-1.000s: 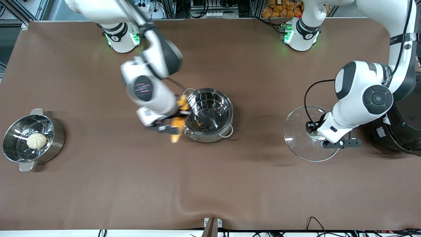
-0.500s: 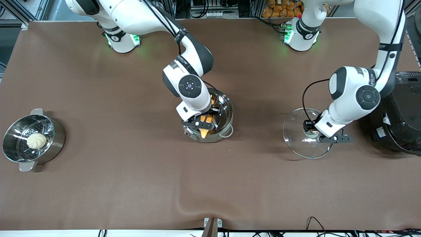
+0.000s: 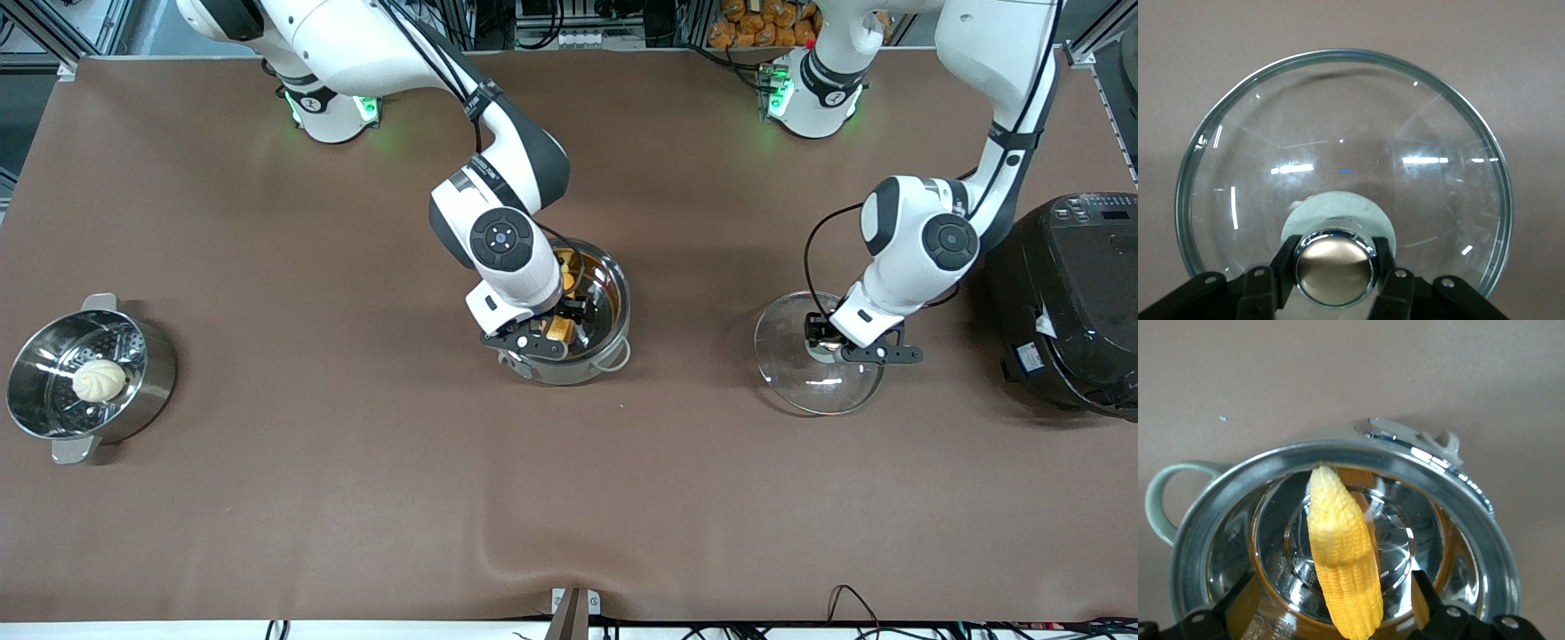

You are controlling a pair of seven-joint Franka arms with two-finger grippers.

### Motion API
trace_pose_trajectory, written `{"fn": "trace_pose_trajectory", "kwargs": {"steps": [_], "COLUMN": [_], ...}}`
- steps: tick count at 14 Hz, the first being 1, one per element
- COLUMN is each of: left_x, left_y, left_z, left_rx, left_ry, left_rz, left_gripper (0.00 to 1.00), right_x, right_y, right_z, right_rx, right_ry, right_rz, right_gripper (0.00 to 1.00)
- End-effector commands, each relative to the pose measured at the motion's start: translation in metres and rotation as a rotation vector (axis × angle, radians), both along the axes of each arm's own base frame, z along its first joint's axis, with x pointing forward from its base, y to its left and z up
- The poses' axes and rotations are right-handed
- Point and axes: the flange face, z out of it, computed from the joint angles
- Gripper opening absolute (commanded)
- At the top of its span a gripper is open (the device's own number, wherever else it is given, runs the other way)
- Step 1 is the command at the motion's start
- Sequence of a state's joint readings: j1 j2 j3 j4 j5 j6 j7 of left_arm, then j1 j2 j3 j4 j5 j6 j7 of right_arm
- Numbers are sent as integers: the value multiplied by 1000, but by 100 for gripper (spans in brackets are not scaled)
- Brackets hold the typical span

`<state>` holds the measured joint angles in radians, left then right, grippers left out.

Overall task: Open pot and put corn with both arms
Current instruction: 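Release the corn and lid, raising both grippers away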

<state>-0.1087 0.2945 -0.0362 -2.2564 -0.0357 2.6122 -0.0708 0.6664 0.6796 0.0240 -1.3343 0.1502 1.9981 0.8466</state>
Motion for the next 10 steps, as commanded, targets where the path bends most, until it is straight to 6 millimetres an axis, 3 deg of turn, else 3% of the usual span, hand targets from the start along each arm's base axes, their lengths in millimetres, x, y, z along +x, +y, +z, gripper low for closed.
{"fn": "trace_pose_trajectory", "kwargs": {"steps": [1,3,4,6,7,8,10], "left_x": [-1,-3,-3,-3,-3,-3,-1], "left_y": [-1,-3,-4,-4,-4,-5,-5], "left_z": [4,-3,-5,-11,-10,-11,-6], "left_rx": [-16,-14,-14,-12,-10,-10,-10], "left_ry": [-19,-4,-1,8,8,9,2], "left_rz": [-15,-19,-23,-29,-33,-36,-36], "left_gripper": [0,0,5,31,59,100,100], "right_x": [15,35,44,57,63,72,74], "right_y": [-34,-78,-99,-146,-174,-205,-262], "right_z": [58,95,108,128,137,143,169], "right_rx": [15,-12,-24,-23,-21,-22,-22], "right_ry": [-6,-53,-71,-77,-81,-68,-47], "right_rz": [-51,-83,-83,-91,-75,-55,62], "right_gripper": [100,100,100,100,100,100,100]}}
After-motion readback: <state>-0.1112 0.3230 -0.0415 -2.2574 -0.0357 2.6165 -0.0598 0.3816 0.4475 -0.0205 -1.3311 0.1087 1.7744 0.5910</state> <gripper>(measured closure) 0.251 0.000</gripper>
